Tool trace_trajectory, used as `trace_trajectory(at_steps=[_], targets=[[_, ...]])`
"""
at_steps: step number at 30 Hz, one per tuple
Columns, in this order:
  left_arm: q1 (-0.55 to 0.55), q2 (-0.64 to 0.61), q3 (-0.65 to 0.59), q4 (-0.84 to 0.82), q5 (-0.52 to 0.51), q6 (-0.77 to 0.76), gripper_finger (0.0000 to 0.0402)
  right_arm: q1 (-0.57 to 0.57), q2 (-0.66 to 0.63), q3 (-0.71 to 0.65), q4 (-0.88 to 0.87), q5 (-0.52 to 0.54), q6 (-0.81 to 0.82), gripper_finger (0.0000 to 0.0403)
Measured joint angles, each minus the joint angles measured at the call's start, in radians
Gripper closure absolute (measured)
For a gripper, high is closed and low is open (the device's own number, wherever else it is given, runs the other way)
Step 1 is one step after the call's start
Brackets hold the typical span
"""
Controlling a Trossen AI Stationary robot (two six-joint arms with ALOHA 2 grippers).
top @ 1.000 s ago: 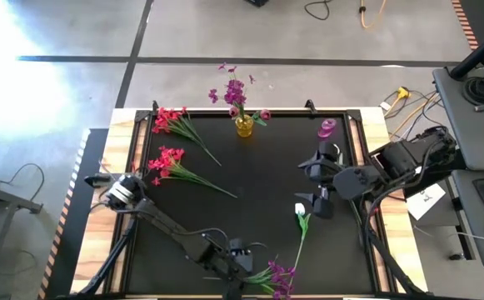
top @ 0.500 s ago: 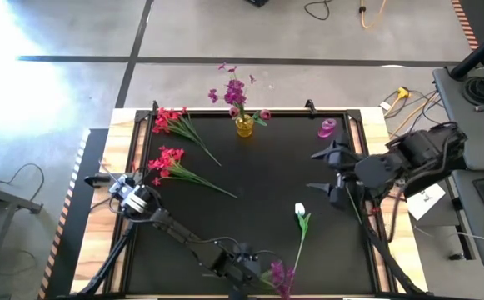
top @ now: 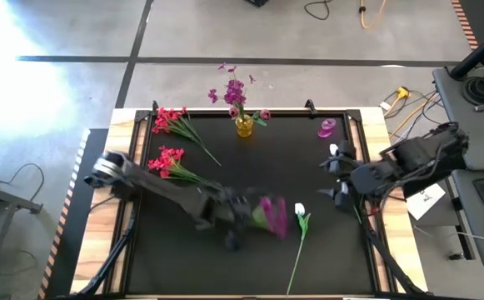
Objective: Sort flowers into vase by color
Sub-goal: Put the violet flowers into the yellow flower vase
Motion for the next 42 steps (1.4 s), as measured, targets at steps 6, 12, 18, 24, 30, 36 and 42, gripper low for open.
trace_trajectory(at_steps=[6, 12, 18, 24, 30, 36, 42], targets=[[0.173, -0.364, -0.31, 0.238, -0.069, 0.034, 0.0399, -0.05, -0.041, -0.254, 0.307, -0.016, 0.066, 0.0042], [0.288, -0.576, -0.568, 0.866, -0.039, 0.073, 0.04, -0.203, 0.04, -0.437, 0.91, -0.103, 0.068, 0.0042], [0.307, -0.594, -0.665, 1.212, -0.038, 0.103, 0.04, -0.403, 0.194, -0.439, 1.457, -0.248, 0.009, 0.0042], [0.301, -0.568, -0.629, 1.23, -0.037, 0.126, 0.04, -0.47, 0.354, -0.273, 1.523, -0.364, -0.041, 0.0042], [0.293, -0.58, -0.616, 1.232, -0.03, 0.138, 0.04, -0.469, 0.423, -0.15, 1.517, -0.358, -0.069, 0.0089], [0.28, -0.589, -0.607, 1.238, -0.019, 0.148, 0.0398, -0.482, 0.426, -0.126, 1.512, -0.354, -0.074, 0.0185], [0.281, -0.584, -0.586, 1.206, -0.036, 0.148, 0.0366, -0.48, 0.429, -0.126, 1.511, -0.354, -0.074, 0.0303]])
